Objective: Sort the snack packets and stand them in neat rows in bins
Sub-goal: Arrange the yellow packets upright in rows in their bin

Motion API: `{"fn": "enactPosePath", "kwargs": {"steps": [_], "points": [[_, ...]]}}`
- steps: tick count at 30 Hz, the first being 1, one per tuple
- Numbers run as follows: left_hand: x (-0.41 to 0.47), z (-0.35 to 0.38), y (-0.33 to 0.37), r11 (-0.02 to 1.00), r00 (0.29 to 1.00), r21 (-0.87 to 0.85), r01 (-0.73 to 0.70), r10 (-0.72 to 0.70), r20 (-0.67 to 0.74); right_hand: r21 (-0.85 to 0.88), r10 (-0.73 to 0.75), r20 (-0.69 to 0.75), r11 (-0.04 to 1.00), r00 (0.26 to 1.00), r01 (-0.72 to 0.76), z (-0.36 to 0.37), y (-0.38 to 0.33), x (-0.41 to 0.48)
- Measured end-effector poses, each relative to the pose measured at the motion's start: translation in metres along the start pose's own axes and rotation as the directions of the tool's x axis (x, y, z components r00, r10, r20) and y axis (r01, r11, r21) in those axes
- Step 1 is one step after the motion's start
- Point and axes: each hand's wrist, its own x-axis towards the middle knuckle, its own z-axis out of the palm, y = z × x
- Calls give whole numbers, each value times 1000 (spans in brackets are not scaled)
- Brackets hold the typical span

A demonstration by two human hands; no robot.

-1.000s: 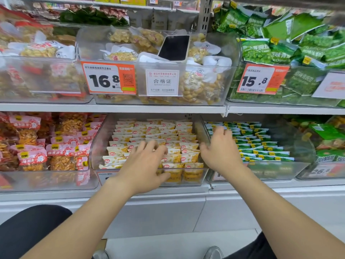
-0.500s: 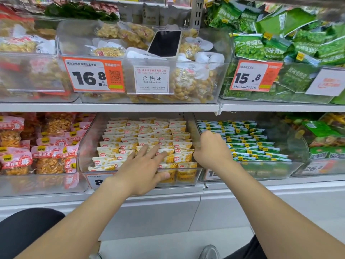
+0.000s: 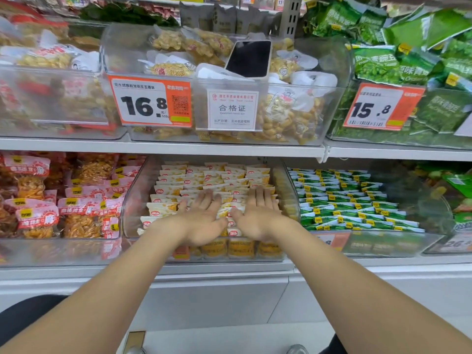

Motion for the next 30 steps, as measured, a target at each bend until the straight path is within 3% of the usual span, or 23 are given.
{"fn": "enactPosePath", "kwargs": {"steps": [6,9,12,14,18,25,30], "points": [[8,0,4,999,999,-33,32,-31,32,61,-60,21,996,998,59,-3,7,1],[3,-5,16,999,996,-35,-18,15,-88,46,-150,-102,987,983,155,-22,16,-10],[-2,-16,24,982,954,42,-184,189,-235,-83,-246,-252,969,936,232,-45,28,-25],[-4,-21,27,967,933,43,-250,253,-256,-99,-269,-223,962,937,253,-56,33,-40],[-1,-18,34,977,944,84,-195,210,-255,-136,-317,-35,941,948,310,-63,39,-58],[1,-14,38,992,932,-17,-124,111,-346,-383,-388,-24,855,922,350,-59,27,-50],[-4,-19,31,981,960,-87,-171,146,-238,-374,-381,14,855,924,358,-55,24,-49]]}}
